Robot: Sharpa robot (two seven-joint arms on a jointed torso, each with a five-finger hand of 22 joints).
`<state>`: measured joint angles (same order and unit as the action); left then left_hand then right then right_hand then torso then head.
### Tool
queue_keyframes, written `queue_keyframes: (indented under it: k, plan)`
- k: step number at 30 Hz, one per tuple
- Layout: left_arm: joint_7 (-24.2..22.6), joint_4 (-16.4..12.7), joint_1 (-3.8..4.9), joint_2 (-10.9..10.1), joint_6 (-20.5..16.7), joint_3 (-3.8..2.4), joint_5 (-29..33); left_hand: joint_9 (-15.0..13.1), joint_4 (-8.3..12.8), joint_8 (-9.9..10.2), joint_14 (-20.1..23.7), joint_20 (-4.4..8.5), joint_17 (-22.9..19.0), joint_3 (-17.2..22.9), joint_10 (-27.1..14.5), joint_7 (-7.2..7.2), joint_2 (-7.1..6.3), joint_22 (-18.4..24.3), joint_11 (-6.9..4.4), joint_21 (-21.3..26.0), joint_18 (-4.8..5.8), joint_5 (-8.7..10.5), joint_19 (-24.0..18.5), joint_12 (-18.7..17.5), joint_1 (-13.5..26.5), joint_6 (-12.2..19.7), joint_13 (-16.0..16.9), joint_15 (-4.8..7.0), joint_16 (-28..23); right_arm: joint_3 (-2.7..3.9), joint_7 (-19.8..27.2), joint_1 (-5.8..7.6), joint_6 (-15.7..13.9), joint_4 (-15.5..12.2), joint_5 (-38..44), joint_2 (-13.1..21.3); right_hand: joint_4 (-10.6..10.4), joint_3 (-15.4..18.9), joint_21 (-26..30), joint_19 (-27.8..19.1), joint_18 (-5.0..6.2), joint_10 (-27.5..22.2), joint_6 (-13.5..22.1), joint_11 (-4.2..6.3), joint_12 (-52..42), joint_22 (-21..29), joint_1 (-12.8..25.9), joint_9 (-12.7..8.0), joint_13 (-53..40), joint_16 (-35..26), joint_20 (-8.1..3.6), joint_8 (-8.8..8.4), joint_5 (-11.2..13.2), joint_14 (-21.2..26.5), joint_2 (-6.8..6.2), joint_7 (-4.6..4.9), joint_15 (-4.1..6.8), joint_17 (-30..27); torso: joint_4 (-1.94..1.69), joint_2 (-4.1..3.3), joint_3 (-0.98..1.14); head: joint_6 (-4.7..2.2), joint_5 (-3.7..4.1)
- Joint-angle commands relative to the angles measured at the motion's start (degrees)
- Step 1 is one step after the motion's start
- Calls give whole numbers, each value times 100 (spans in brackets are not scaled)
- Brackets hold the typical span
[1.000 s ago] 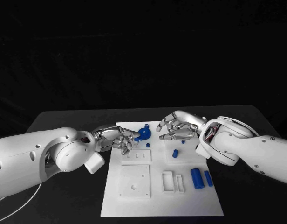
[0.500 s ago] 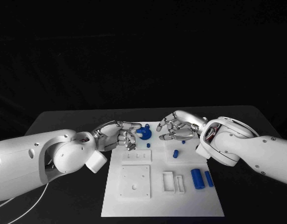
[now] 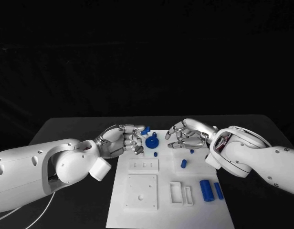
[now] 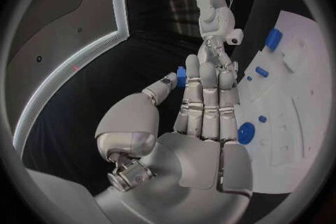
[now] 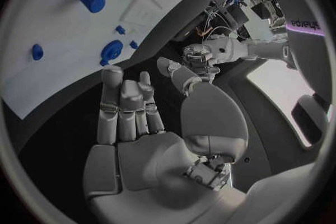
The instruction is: Assemble the parts on the task board
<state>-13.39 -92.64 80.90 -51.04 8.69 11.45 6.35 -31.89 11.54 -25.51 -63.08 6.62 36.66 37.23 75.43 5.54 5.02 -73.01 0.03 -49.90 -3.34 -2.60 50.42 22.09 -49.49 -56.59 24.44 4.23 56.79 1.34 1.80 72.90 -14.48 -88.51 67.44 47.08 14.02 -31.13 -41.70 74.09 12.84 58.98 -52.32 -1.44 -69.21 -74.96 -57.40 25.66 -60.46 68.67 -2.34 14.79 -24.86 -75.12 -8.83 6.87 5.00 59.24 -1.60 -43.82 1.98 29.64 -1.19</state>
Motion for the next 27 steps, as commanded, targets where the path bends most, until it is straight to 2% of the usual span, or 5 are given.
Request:
queue_keyframes:
  k: [1,9,12,21,27]
  plan:
    - [-182,-26,-6,-5,281,-2,161,-130,43,-50,64,322,-4,-21,-73,-5,128,9,8,-3,71,-22,-79,72,-32,75,47,0,40,2,71,-3,-24,1,-49,-2,5,29,22,-1,216,-9,131,-23,27,-65,11,-7,6,-34,-12,-22,-27,4,64,133,-33,-6,-2,-2,4,-53,-38]
    - [-164,-6,-14,-14,522,-2,203,-875,53,-322,84,335,41,-79,-181,-57,229,25,-48,-111,54,-20,-110,451,51,193,314,32,232,2,85,-3,-42,0,-63,-2,10,32,26,-1,216,-8,132,-23,26,-66,6,-8,11,-37,-11,-21,-68,3,68,133,-32,-6,3,-2,8,-38,-47]
    - [-150,2,-14,-19,593,-2,182,-1100,67,-360,90,348,53,-69,-223,-68,245,32,-60,-150,55,-21,-116,560,85,223,381,47,294,2,85,-3,-43,-2,-64,0,11,32,27,-1,216,-8,132,-23,26,-66,5,-9,12,-37,-11,-20,-77,3,69,133,-32,-6,3,-4,8,-37,-44]
    - [-128,5,-14,-19,652,-3,154,-1393,101,-364,107,366,67,-60,-282,-79,283,43,-73,-210,59,-20,-133,702,141,247,459,65,382,2,138,-3,-131,-26,-82,3,13,34,29,-1,216,-8,132,-23,26,-67,3,-10,15,-38,-11,-20,-98,3,70,133,-33,-6,-1,0,8,-16,-25]
    - [-127,15,-15,-18,650,-3,146,-1449,105,-354,114,369,66,-54,-297,-80,288,48,-74,-220,60,-20,-139,727,152,251,471,68,395,2,397,-3,-437,-121,-149,3,46,30,31,1,216,-6,134,-23,22,-70,-32,-12,20,-40,-15,-19,-140,1,94,132,-32,-4,0,-2,7,-17,-24]
